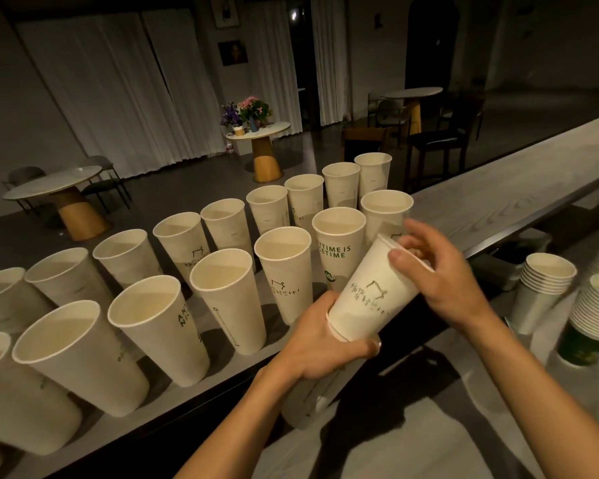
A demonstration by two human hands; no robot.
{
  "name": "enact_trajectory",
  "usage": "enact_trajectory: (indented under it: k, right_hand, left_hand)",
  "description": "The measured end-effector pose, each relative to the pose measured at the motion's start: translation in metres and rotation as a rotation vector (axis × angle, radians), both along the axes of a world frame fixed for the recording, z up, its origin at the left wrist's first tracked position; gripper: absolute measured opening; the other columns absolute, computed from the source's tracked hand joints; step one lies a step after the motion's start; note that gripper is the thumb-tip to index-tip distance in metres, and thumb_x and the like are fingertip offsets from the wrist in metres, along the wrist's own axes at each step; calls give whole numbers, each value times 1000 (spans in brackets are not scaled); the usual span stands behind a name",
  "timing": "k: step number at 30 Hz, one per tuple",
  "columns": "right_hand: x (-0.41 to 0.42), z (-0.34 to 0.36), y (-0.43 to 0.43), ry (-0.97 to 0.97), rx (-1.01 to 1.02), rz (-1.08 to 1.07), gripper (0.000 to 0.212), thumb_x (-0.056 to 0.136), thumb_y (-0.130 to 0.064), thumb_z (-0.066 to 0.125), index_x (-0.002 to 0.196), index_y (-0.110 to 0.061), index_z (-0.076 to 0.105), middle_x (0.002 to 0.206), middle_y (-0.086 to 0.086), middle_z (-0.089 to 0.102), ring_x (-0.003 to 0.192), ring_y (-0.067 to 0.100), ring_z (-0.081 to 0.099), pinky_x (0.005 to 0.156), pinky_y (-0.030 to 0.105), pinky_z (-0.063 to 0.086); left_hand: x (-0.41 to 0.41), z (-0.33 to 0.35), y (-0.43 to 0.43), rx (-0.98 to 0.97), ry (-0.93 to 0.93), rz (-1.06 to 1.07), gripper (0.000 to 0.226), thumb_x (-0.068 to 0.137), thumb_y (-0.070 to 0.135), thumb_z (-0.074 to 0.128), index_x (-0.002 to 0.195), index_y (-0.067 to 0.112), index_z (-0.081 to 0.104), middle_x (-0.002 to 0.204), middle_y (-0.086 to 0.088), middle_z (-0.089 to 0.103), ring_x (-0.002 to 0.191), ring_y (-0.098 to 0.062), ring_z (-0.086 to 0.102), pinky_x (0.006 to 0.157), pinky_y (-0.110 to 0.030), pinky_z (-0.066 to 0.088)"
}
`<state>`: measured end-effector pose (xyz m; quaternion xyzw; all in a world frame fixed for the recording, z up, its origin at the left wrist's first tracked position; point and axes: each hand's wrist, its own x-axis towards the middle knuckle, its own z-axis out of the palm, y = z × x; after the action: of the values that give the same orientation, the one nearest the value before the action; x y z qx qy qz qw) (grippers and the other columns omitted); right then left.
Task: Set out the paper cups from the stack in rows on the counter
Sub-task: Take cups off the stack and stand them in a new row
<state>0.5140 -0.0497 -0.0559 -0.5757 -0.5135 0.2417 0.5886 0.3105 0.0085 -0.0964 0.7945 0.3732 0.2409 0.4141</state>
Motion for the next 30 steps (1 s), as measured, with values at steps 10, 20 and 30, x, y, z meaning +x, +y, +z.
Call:
enact_trajectory:
  k: [10, 20, 30]
  right_hand:
    - [-2, -24, -4, 516, -20, 314, 89, 53, -27, 95, 132, -12, 57, 116, 14, 74, 110, 31, 72, 77, 34, 61]
    - [52, 5, 11, 416, 186, -63, 62, 72, -16, 84, 128, -24, 58, 117, -1, 73, 111, 17, 70, 79, 29, 61]
    - [105, -5, 78, 110, 20, -349, 86, 75, -25, 90, 147, -18, 42, 140, 0, 55, 120, 17, 53, 94, 39, 50]
  left_hand:
    - [12, -7, 6, -76, -85, -4, 71, 55, 50, 88, 117, 33, 57, 108, 11, 70, 98, -10, 70, 84, -41, 62]
    - [17, -18, 13, -65, -32, 41, 85, 62, 56, 92, 131, 37, 48, 126, 21, 50, 115, -4, 52, 88, -21, 48]
    - [20, -20, 20, -106, 9, 18, 91, 66, 51, 95, 139, 41, 42, 133, 27, 44, 125, -6, 47, 106, -32, 50]
